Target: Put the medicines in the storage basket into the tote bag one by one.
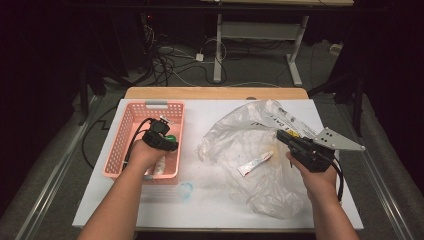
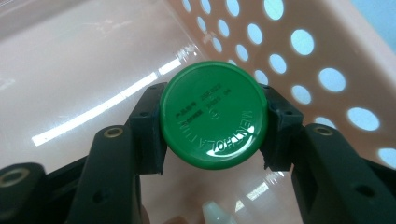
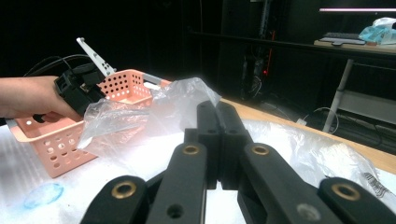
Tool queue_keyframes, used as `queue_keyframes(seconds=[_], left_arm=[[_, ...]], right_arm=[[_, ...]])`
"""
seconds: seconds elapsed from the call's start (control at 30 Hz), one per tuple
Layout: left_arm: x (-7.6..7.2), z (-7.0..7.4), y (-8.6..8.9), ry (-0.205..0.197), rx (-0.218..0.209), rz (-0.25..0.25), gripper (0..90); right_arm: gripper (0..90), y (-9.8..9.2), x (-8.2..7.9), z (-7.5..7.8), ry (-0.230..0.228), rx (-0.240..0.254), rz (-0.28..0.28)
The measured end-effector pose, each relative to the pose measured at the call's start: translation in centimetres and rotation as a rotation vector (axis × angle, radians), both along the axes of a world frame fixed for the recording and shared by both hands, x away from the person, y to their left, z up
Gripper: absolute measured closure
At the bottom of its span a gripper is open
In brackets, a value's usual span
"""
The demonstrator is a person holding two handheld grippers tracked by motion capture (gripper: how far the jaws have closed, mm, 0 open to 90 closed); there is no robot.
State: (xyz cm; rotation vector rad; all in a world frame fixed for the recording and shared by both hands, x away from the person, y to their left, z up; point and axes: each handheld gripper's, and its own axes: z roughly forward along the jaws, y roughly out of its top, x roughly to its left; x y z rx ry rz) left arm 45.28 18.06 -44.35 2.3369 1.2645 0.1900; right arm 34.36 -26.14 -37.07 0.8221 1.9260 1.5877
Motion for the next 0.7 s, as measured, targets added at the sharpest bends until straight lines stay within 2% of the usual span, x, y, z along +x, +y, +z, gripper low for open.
queue_keyframes(seconds=[0.33,0.57,0.7], left_arm=[[-0.2,0.2,0.0,-0.008,0.012,0.008,49.8],[-0.8,1.3,0.4,-0.037,-0.003,0.023,49.9],[-1.4,1.9,0.5,-0.055,0.003,0.024,49.9]], right_arm=[[90.0,0.0,-0.1,0.0,0.003,-0.001,-0.003],[90.0,-0.1,-0.1,0.1,-0.004,-0.002,-0.003],[90.0,0.0,-0.1,0.1,-0.002,0.002,-0.002]])
